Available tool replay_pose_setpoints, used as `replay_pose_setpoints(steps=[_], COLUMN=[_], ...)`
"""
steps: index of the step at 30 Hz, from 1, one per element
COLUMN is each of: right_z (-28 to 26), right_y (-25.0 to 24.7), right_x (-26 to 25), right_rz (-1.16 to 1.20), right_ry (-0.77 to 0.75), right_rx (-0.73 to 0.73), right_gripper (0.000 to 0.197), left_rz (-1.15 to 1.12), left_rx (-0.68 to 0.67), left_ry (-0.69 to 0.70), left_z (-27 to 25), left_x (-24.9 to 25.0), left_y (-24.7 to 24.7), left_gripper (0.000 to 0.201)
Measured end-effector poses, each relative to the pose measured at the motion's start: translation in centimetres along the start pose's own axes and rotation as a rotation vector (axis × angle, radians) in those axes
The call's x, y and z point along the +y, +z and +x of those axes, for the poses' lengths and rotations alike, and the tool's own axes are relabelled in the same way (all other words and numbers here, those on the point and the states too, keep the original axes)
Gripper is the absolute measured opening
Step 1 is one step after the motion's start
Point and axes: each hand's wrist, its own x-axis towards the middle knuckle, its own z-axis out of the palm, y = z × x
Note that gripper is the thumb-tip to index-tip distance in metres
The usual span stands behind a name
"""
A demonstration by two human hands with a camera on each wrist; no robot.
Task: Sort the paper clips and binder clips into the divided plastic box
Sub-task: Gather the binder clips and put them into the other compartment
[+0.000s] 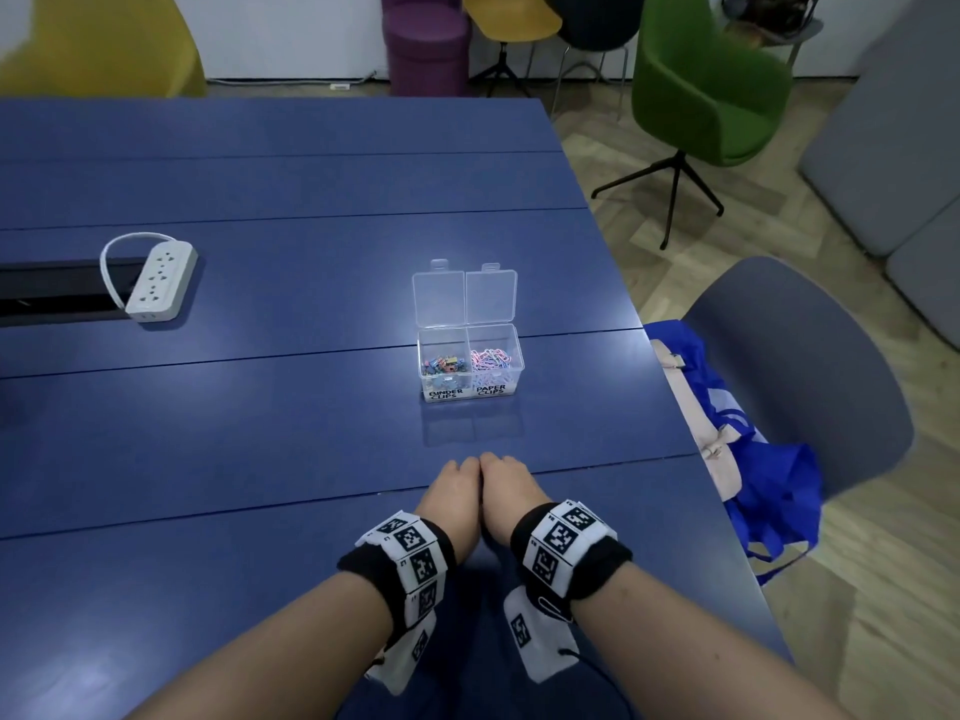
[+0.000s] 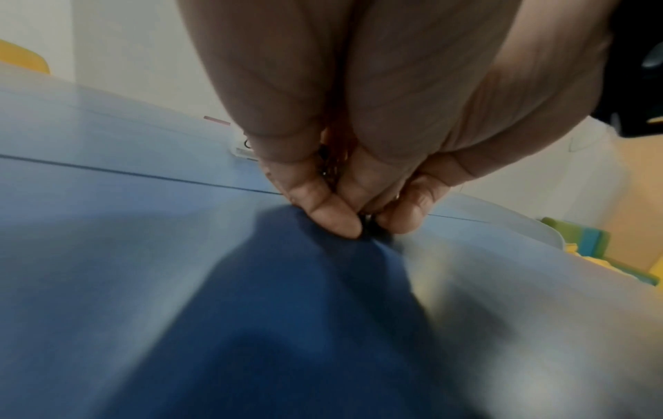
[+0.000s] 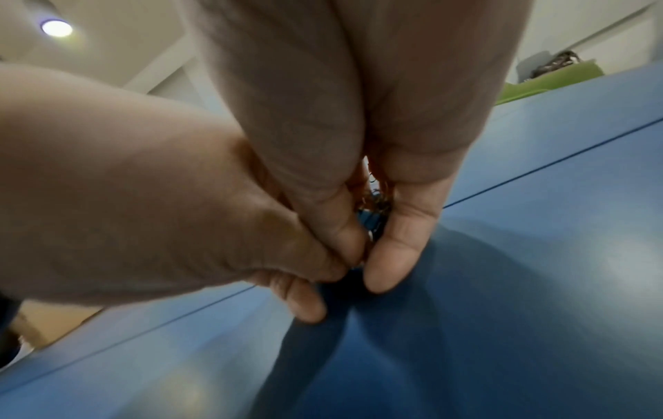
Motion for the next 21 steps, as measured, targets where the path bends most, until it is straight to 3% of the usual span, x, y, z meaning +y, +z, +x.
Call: replay_pose_setpoints(steps=[2,5,8,12,21], right_z=[0.3,0.6,0.5,0.1,0.0], right_y=[-0.4,-0.8,-1.2,-2.1,-3.4], right_x=[0.0,0.6,1.6,3.5,6.0], right_rz=[0.011,0.101,0.226,0.313,0.426], right_ry=[-0.032,-0.034,-0.040,-0.066,-0.072], right_rx=[-0.020,-0.046,-0.081,-0.076,-0.053], right_gripper=[0.012,0.026,0.023,0.020,0.026], left_rz=[-0.015,-0.027,-0.057,-0.075,-0.125], left_rx=[-0.021,-0.060,-0.059,-0.045,-0.052], left_ry=[-0.001,0.016,0.081,0.120,0.002], left_z=[0.2,0.4,0.5,0.3,1.0], left_x=[-0.3,-0.7,-1.3,-3.2,-2.8], left_y=[-0.1,-0.6,-1.7,-3.1,-2.9], left_gripper=[0.028,0.020,0.011,0.015,0.005])
